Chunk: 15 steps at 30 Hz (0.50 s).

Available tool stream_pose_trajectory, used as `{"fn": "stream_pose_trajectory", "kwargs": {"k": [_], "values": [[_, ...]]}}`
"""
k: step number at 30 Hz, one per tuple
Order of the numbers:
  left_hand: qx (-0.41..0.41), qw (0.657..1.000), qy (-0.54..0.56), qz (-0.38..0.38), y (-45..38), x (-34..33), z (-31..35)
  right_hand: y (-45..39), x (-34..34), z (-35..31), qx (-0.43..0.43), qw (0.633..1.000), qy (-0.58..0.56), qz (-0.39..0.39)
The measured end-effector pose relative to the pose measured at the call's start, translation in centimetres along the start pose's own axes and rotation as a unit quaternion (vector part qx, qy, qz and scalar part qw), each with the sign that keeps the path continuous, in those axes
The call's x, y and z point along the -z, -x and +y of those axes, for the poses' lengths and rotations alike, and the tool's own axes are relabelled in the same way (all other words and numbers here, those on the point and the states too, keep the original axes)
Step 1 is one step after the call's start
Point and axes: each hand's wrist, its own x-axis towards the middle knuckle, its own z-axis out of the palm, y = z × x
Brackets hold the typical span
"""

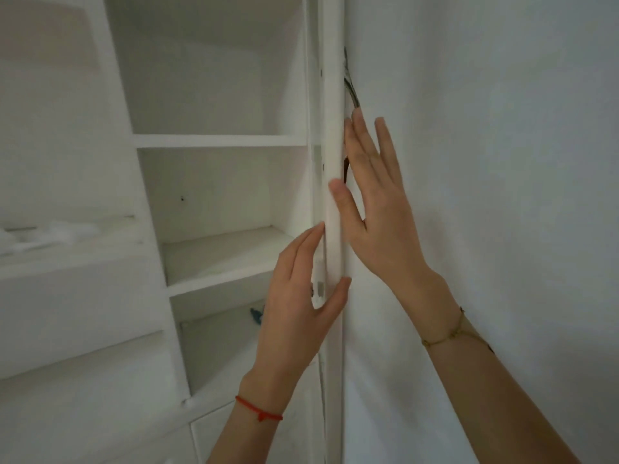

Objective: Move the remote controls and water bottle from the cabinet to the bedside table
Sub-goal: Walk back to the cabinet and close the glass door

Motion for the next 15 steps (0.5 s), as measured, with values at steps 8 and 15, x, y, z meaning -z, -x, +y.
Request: {"fn": "stream_pose_trajectory", "kwargs": {"k": [8, 15], "values": [[0.029, 0.993, -0.092, 0.075, 0.8, 5.2, -3.5, -1.5, -5.8, -4.0, 0.033, 0.991, -0.13, -0.027], [0.071, 0.979, -0.176, 0.073, 0.3, 9.0, -8.3, -1.6, -12.1, -7.1, 0.0, 0.973, -0.223, -0.068]]}}
